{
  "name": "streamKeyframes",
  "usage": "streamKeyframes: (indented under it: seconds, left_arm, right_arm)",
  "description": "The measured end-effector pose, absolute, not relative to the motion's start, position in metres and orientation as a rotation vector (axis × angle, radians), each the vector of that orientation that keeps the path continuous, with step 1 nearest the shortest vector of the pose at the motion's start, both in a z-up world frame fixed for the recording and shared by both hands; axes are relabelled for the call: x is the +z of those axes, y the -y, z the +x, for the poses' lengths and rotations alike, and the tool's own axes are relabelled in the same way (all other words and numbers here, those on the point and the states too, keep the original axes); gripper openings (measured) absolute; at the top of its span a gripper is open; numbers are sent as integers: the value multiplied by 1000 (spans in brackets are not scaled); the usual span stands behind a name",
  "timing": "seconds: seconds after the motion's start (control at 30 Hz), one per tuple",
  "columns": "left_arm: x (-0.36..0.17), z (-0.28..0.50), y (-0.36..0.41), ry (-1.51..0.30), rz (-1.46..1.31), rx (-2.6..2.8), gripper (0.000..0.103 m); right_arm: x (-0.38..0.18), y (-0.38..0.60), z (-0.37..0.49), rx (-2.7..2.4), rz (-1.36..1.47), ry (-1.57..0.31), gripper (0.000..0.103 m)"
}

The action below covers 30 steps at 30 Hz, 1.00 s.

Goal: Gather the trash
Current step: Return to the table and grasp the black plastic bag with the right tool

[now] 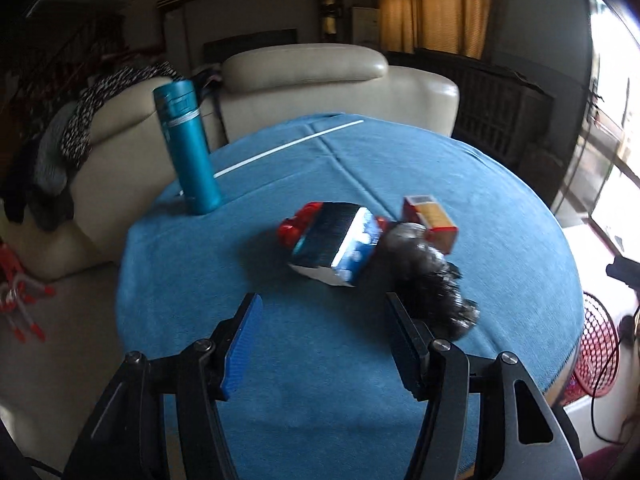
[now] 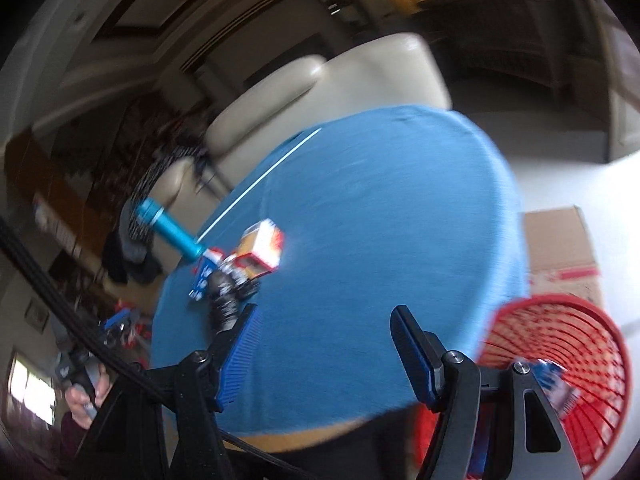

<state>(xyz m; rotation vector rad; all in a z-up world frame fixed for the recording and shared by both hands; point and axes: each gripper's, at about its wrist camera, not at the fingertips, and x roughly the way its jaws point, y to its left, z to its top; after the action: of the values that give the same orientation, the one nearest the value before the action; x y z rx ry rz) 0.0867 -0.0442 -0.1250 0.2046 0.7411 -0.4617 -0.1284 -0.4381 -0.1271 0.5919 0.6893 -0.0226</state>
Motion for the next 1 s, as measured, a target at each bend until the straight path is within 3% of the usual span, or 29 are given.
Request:
streamKeyframes:
  seconds: [0.7, 0.73, 0.8, 1.0]
  left_arm:
    - [-157, 190, 39, -948, 133, -652, 66]
    - [-157, 191, 39, -951, 134, -675, 66]
    - [-156, 191, 41, -958, 137, -713, 66]
    - [-166, 200, 67, -1007, 177, -776, 67]
  right_arm:
    - [-184, 253, 79, 219, 288, -989, 69]
    - [-190, 247, 85, 207, 268, -1007, 67]
    - [-198, 238, 92, 183, 228, -1030, 43]
    - [-202, 237, 82, 163, 173, -1005, 40]
